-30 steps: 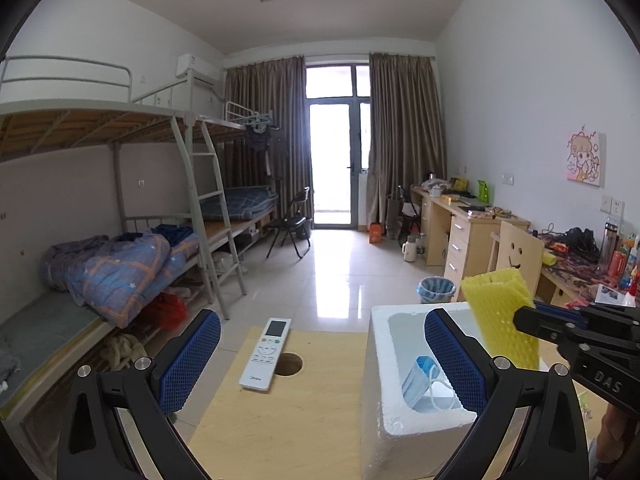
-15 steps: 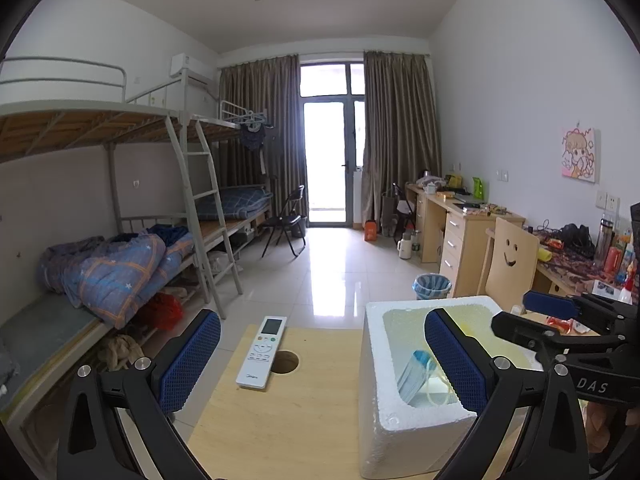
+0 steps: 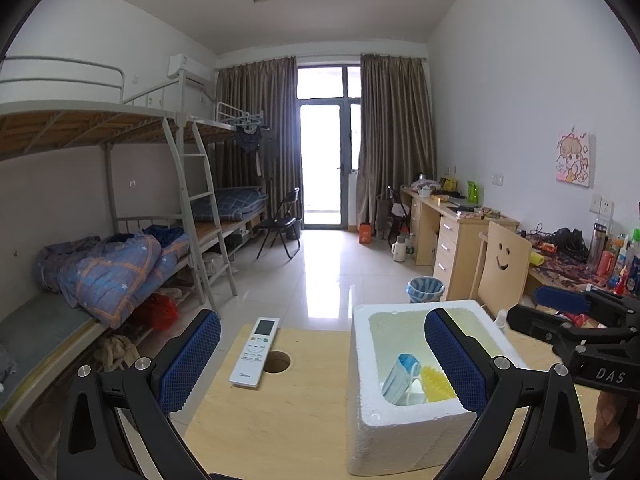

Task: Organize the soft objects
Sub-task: 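Lower the yellow foam sleeve into the box and open the right gripper, then withdraw both tools from the box back toward the remaining white masks and sock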

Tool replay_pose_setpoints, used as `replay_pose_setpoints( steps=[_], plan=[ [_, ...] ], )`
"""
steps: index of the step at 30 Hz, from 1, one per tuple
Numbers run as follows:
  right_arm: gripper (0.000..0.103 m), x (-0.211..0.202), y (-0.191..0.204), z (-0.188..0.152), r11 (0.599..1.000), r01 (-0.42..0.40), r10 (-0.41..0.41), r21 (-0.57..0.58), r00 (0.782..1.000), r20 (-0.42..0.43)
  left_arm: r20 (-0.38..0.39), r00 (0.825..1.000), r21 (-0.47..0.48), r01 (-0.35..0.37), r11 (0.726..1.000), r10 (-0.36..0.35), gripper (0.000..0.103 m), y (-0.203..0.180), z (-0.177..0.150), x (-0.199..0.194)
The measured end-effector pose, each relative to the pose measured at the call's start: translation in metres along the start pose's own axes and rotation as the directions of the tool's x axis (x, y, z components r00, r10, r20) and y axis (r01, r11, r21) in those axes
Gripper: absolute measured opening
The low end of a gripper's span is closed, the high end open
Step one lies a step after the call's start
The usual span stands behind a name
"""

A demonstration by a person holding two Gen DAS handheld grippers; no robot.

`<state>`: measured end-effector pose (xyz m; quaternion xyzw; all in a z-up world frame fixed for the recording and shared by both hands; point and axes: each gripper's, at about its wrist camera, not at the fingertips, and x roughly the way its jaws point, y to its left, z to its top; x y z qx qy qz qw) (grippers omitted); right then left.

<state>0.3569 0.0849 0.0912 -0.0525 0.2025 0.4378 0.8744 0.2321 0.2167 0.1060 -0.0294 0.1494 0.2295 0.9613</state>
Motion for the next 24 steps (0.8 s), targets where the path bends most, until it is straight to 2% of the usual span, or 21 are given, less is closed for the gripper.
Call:
replay_pose_setpoints(
  steps=[12, 16, 20, 22, 24],
  plan=[
    [0.077, -0.048, -0.006, 0.001, 0.999, 0.027, -0.029, 0.030, 0.997, 0.075, 0.037, 0.998, 0.022, 0.043, 0.999, -0.044, 0.102, -0.020, 0.003, -0.036],
    [0.089, -0.067, -0.008, -0.003, 0.999, 0.031, -0.034, 0.037, 0.995, 0.092, 0.048, 0.997, 0.031, 0.066, 0.997, -0.068, 0.102, -0.029, 0.002, -0.052],
    [0.093, -0.089, -0.009, -0.008, 0.998, 0.042, -0.047, 0.041, 0.992, 0.119, 0.058, 0.994, 0.043, 0.094, 0.995, -0.097, 0.102, -0.039, 0.001, -0.070],
    [0.101, -0.101, -0.008, -0.012, 0.998, 0.045, -0.050, 0.042, 0.990, 0.130, 0.063, 0.991, 0.050, 0.111, 0.993, -0.114, 0.102, -0.044, -0.002, -0.082],
    [0.103, -0.113, -0.007, -0.017, 0.998, 0.048, -0.054, 0.045, 0.988, 0.141, 0.067, 0.989, 0.057, 0.125, 0.991, -0.129, 0.102, -0.048, -0.004, -0.091]
  ],
)
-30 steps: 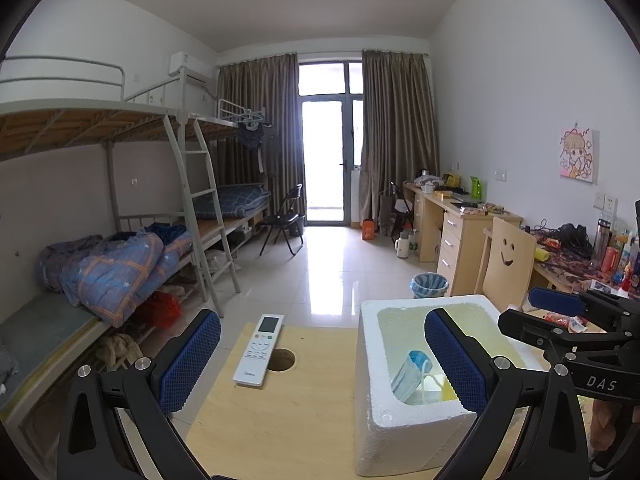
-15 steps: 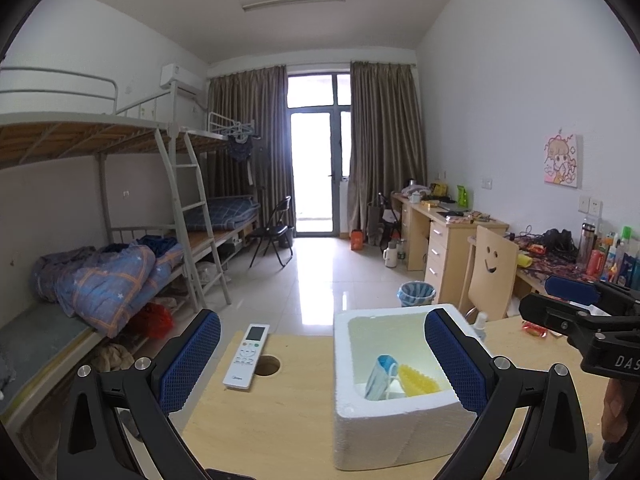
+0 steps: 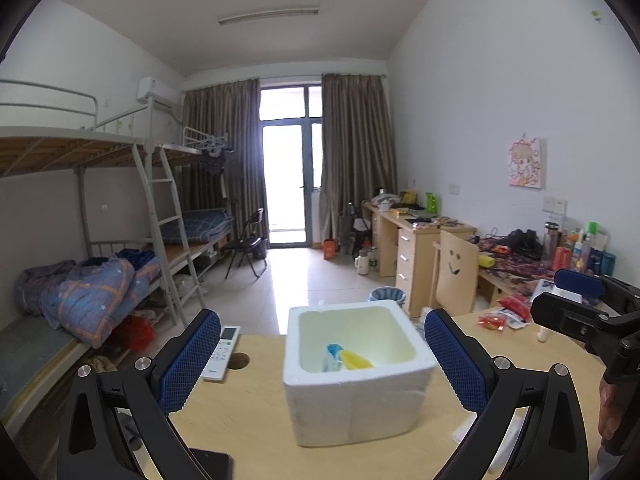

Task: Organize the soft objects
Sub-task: 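Withdraw both tools from the box back toward the remaining white masks and sock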

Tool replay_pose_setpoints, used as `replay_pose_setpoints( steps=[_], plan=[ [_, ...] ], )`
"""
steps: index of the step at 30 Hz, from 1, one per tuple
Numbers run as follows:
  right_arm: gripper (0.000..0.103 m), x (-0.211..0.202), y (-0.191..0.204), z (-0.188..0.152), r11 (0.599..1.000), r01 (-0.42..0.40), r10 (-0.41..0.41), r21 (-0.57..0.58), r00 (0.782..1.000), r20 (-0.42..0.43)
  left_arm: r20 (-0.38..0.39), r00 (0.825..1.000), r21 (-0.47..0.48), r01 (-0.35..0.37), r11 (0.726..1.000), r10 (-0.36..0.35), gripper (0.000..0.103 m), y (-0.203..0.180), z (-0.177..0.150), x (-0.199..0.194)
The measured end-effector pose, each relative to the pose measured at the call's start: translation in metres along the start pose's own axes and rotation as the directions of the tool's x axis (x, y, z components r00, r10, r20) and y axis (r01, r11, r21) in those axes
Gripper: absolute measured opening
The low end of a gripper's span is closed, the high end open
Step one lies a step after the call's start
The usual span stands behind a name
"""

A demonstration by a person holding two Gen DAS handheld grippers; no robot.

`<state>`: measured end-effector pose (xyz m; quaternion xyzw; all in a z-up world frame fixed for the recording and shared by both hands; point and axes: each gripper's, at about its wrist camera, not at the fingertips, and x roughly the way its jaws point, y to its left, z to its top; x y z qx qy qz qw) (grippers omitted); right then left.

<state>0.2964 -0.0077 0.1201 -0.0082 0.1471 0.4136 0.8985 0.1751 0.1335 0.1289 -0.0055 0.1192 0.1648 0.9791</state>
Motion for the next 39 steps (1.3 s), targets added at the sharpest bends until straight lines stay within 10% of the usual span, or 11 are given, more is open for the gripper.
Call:
replay_pose_setpoints(
  steps=[18, 39],
  plan=[
    [0.103, -0.078, 0.015, -0.026, 0.999, 0.038, -0.035, -0.038, 0.996, 0.088, 0.053, 0.998, 0.012, 0.032, 0.999, -0.033, 0.102, -0.026, -0.026, -0.078],
    [0.103, -0.109, 0.011, -0.143, 0.979, 0.182, -0.164, -0.093, 0.972, 0.170, 0.158, 0.987, -0.077, -0.002, 0.997, 0.014, 0.102, -0.042, -0.147, -0.111]
  ],
)
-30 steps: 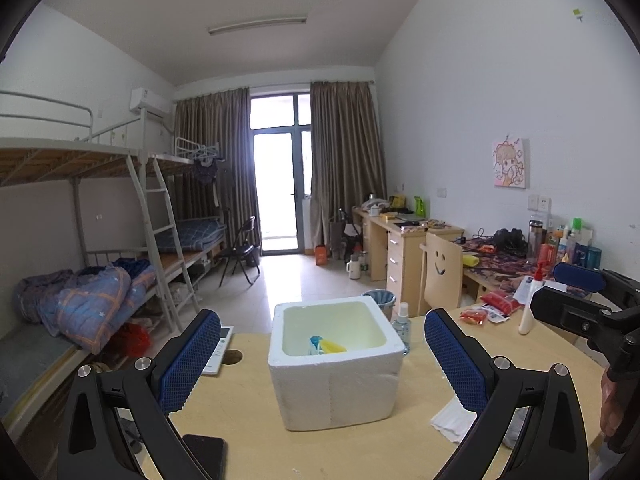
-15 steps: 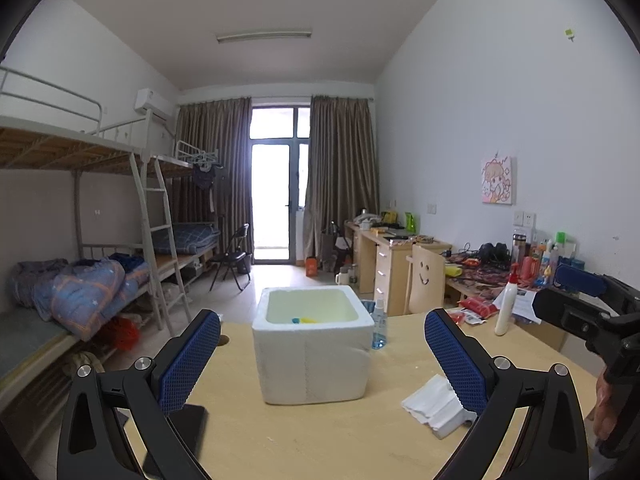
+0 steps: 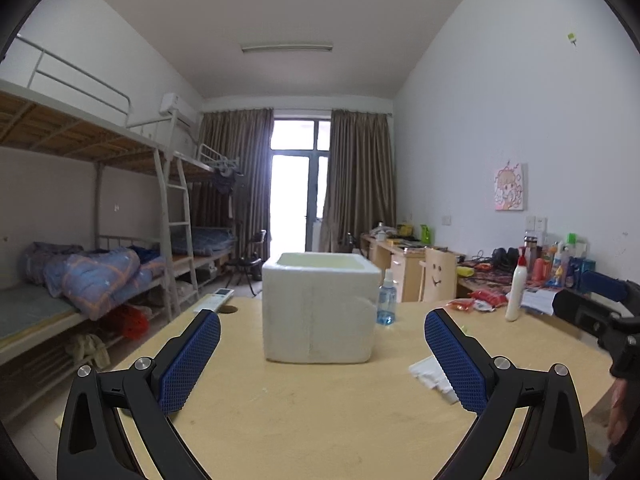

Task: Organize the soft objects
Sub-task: 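Withdraw both tools from the box back toward the remaining white masks and sock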

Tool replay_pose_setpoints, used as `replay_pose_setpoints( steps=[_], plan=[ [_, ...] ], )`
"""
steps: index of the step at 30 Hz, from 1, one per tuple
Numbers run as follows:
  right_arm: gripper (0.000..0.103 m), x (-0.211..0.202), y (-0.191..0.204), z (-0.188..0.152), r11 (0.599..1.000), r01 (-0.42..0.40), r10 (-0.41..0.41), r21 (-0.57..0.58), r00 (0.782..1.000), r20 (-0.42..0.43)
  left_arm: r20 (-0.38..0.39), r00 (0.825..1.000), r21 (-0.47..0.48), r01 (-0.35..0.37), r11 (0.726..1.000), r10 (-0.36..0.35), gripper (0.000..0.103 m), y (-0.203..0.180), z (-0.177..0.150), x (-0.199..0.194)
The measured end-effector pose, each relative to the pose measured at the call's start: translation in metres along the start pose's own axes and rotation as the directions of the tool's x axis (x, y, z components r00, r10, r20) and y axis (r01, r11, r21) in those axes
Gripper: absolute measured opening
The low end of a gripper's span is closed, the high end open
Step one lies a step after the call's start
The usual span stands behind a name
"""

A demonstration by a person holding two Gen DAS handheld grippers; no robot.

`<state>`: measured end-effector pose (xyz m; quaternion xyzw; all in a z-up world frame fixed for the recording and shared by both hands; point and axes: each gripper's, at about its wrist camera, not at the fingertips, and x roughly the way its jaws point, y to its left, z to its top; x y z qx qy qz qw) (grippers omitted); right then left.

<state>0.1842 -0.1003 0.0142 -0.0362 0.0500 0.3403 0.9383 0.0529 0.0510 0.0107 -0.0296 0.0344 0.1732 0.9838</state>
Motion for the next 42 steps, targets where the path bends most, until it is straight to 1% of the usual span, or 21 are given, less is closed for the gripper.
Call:
replay_pose_setpoints(
  steps=[2, 5, 9, 12, 16, 19, 26, 31, 38, 42],
  plan=[
    [0.103, 0.001, -0.004, -0.006, 1.000, 0.012, -0.012, 0.020, 1.000, -0.009, -0.004, 1.000, -0.007, 0.004, 1.000, -0.004, 0.102, 0.001, -0.010, -0.002],
    [0.103, -0.002, -0.008, -0.016, 0.999, 0.019, -0.018, 0.043, 1.000, -0.017, -0.031, 0.999, -0.013, 0.027, 1.000, -0.028, 0.102, -0.002, -0.021, -0.002],
    [0.103, -0.003, -0.008, -0.023, 0.998, 0.026, -0.023, 0.053, 0.999, -0.046, -0.042, 0.998, 0.021, 0.049, 0.999, -0.048, 0.102, -0.011, -0.032, -0.004],
    [0.103, -0.003, -0.011, -0.025, 0.996, 0.005, 0.000, 0.085, 0.998, -0.062, -0.077, 0.994, 0.003, 0.082, 0.997, -0.081, 0.102, -0.012, -0.035, 0.000],
    [0.103, -0.006, -0.010, -0.024, 0.996, 0.006, -0.001, 0.088, 0.998, -0.057, -0.090, 0.992, -0.036, 0.090, 0.995, -0.093, 0.102, -0.007, -0.035, -0.001],
    [0.103, -0.005, -0.010, -0.025, 0.996, 0.006, 0.000, 0.091, 0.998, -0.067, -0.088, 0.992, -0.029, 0.087, 0.996, -0.090, 0.102, -0.009, -0.035, -0.002],
    [0.103, -0.008, -0.011, -0.026, 0.995, 0.014, -0.008, 0.095, 0.998, -0.067, -0.085, 0.991, -0.015, 0.104, 0.994, -0.105, 0.102, -0.012, -0.035, -0.006],
    [0.103, -0.005, -0.018, -0.030, 0.994, 0.029, -0.021, 0.107, 0.996, -0.082, -0.082, 0.988, -0.010, 0.129, 0.992, -0.130, 0.102, -0.017, -0.035, -0.003],
    [0.103, -0.009, -0.038, -0.032, 0.987, 0.076, -0.064, 0.140, 0.994, -0.092, -0.093, 0.978, 0.023, 0.192, 0.981, -0.189, 0.102, -0.036, -0.033, 0.008],
    [0.103, -0.015, -0.051, -0.035, 0.981, 0.124, -0.110, 0.147, 0.989, -0.101, -0.123, 0.963, 0.030, 0.245, 0.969, -0.239, 0.102, -0.053, -0.034, 0.021]
  ],
)
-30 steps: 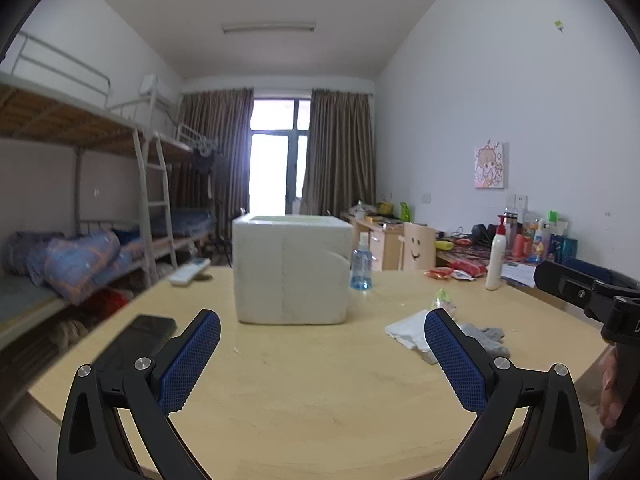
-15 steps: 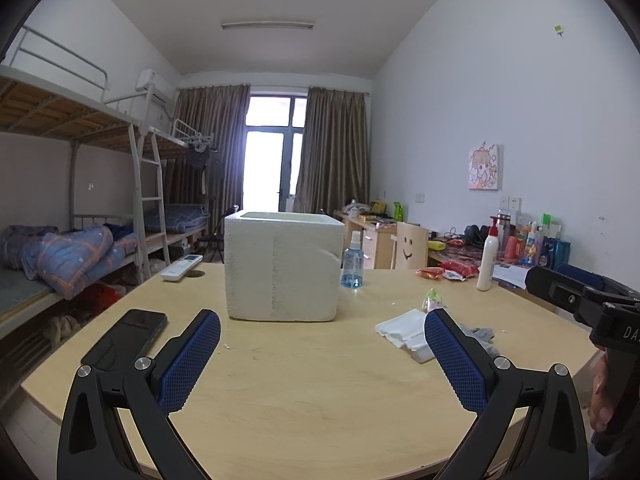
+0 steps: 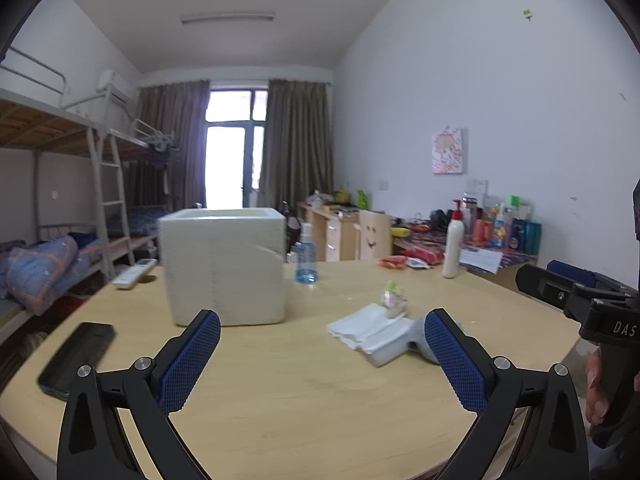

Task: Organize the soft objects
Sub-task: 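Withdraw both tools from the box back toward the remaining white masks and sock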

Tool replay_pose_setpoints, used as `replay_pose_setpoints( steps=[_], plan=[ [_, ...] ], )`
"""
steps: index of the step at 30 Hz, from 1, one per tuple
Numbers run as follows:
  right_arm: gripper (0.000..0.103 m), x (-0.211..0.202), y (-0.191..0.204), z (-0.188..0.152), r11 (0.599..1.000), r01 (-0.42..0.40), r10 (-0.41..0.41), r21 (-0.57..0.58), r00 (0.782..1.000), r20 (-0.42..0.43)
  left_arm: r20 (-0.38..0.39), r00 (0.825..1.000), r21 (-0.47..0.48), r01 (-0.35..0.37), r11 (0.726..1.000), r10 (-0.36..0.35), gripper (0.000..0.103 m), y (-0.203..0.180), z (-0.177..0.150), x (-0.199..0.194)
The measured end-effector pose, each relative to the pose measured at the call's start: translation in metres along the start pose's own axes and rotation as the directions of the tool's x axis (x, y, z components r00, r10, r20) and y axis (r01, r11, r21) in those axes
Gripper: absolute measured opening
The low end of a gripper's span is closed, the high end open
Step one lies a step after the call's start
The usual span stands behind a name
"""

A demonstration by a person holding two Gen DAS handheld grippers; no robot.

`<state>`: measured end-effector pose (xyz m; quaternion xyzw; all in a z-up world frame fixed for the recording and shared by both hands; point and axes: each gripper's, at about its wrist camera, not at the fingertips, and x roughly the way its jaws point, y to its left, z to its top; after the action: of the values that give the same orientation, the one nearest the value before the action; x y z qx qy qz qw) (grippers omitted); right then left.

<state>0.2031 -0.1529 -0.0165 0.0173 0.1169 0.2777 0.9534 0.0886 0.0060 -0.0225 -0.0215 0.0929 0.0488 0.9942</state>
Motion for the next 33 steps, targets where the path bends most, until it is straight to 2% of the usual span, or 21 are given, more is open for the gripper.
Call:
replay_pose_setpoints(
  steps=[6, 13, 19, 29, 33],
  plan=[
    [0.103, -0.001, -0.017, -0.005, 0.998, 0.058, -0.058, 0.013, 0.998, -0.022, -0.045, 0.998, -0.006, 0.053, 0.999, -0.053, 0.102, -0.012, 0.000, 0.021],
    [0.103, 0.013, -0.030, -0.008, 0.999, 0.047, -0.046, 0.026, 0.997, -0.059, -0.088, 0.993, 0.017, 0.083, 0.996, -0.081, 0.102, -0.018, 0.004, 0.044],
    [0.103, 0.030, -0.036, -0.012, 0.999, 0.032, -0.029, 0.028, 0.995, -0.093, -0.136, 0.986, -0.015, 0.100, 0.995, -0.101, 0.102, -0.014, 0.012, 0.069],
    [0.103, 0.063, -0.045, -0.017, 0.999, -0.004, 0.012, 0.049, 0.985, -0.173, -0.266, 0.958, -0.018, 0.108, 0.994, -0.109, 0.102, -0.008, 0.012, 0.117],
    [0.103, 0.078, -0.046, -0.018, 0.999, -0.011, 0.019, 0.040, 0.978, -0.210, -0.340, 0.933, -0.025, 0.118, 0.993, -0.119, 0.102, -0.006, 0.014, 0.143]
  ],
)
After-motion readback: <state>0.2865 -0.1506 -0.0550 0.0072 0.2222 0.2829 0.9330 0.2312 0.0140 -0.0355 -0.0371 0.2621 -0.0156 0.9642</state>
